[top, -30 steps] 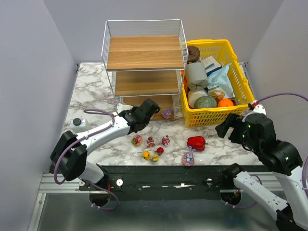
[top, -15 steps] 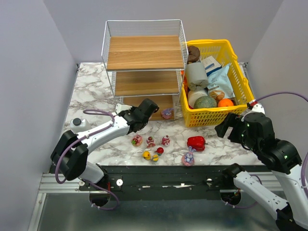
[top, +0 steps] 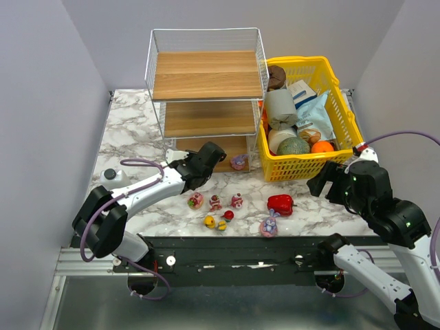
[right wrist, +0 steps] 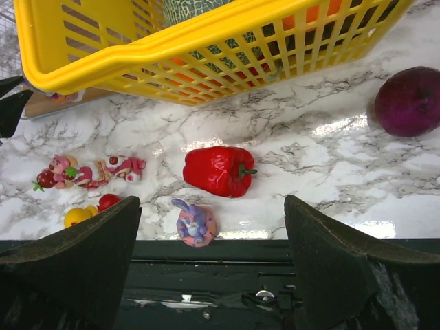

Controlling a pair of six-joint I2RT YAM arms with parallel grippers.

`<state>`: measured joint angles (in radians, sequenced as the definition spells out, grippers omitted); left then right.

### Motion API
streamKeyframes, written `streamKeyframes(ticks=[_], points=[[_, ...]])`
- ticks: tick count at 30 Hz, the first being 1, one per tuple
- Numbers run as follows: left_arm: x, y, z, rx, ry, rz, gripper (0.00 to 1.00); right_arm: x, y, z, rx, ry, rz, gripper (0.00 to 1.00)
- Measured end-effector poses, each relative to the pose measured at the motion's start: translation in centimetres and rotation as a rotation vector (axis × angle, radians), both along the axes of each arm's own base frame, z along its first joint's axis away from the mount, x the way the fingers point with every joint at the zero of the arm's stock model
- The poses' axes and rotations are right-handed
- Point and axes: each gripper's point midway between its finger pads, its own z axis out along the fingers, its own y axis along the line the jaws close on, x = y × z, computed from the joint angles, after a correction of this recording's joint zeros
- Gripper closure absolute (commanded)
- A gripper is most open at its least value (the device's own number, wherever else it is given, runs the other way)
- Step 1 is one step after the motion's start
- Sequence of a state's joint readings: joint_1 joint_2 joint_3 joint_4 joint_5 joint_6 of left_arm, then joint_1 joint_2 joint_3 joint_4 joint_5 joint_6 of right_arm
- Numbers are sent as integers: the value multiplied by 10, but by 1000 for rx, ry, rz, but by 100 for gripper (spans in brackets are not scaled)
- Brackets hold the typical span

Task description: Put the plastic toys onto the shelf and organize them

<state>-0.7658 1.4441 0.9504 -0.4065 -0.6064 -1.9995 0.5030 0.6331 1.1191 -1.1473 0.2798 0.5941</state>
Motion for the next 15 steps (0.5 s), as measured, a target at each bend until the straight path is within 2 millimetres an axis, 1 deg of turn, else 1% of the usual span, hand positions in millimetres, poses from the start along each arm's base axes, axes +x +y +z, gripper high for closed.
streamKeyframes(ticks=[4,5,8,11,13,15], points=[[1,-1,2,-8,-8,0,52,0,0,0,0,0,1,7],[2,-2,2,-11,-10,1,47,0,0,0,0,0,0,7],[2,-2,3,-13,-13,1,40,0,0,0,0,0,0,6],[2,-2,4,-16,-14,2,35,0,0,0,0,0,1,5],[3,-2,5,-20,-18,2,34,0,0,0,0,0,1,4],[2,-2,8,-26,-24,1,29,0,0,0,-1,0,1,4]])
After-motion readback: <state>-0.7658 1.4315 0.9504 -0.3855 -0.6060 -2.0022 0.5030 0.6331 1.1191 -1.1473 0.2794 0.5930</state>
